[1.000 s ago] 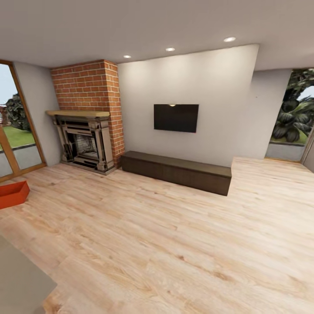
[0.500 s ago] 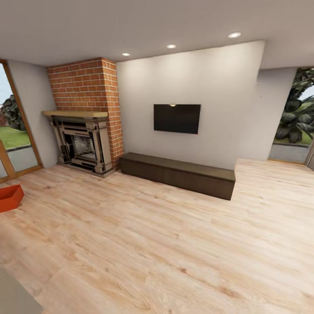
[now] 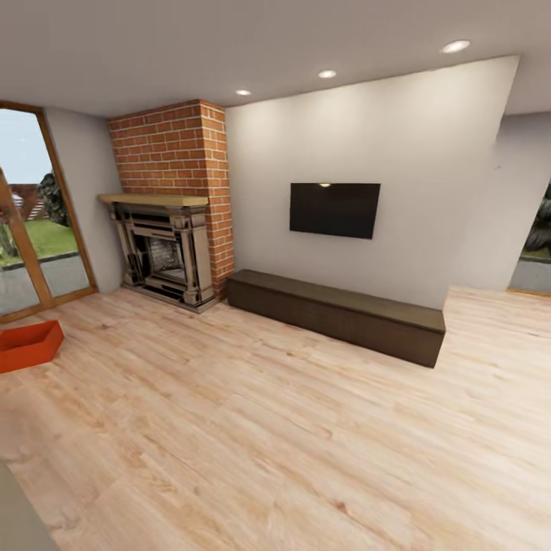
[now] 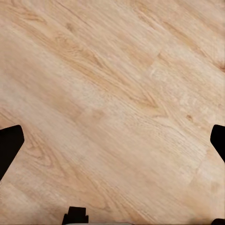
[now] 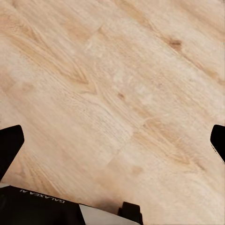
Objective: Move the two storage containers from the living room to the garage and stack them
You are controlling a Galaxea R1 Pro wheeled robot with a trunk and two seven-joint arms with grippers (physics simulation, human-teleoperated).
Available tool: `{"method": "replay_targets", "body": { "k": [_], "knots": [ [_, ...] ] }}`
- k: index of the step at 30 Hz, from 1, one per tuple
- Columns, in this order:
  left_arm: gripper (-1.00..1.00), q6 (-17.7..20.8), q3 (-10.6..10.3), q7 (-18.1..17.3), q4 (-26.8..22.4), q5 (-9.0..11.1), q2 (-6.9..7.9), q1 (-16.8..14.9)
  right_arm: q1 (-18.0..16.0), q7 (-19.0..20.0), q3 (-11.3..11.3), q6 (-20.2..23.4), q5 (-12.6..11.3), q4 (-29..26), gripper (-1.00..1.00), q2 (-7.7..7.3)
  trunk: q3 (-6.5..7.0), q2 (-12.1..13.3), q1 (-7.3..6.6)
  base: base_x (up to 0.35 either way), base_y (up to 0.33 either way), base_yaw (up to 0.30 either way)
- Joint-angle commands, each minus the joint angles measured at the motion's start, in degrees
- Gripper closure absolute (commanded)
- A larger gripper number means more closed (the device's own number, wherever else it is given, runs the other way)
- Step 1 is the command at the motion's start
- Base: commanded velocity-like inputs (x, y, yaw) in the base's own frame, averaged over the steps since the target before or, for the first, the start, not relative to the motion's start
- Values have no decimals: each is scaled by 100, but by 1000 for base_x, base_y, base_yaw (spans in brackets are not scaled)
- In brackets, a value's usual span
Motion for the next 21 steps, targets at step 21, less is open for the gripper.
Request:
{"method": "replay_targets", "body": {
  "k": [21],
  "knots": [
    [-100,-5,43,-59,8,42,-2,-6,-3,16,-39,-17,42,5,-100,0,-10,-8,5,323,-66,251]
  ]
}}
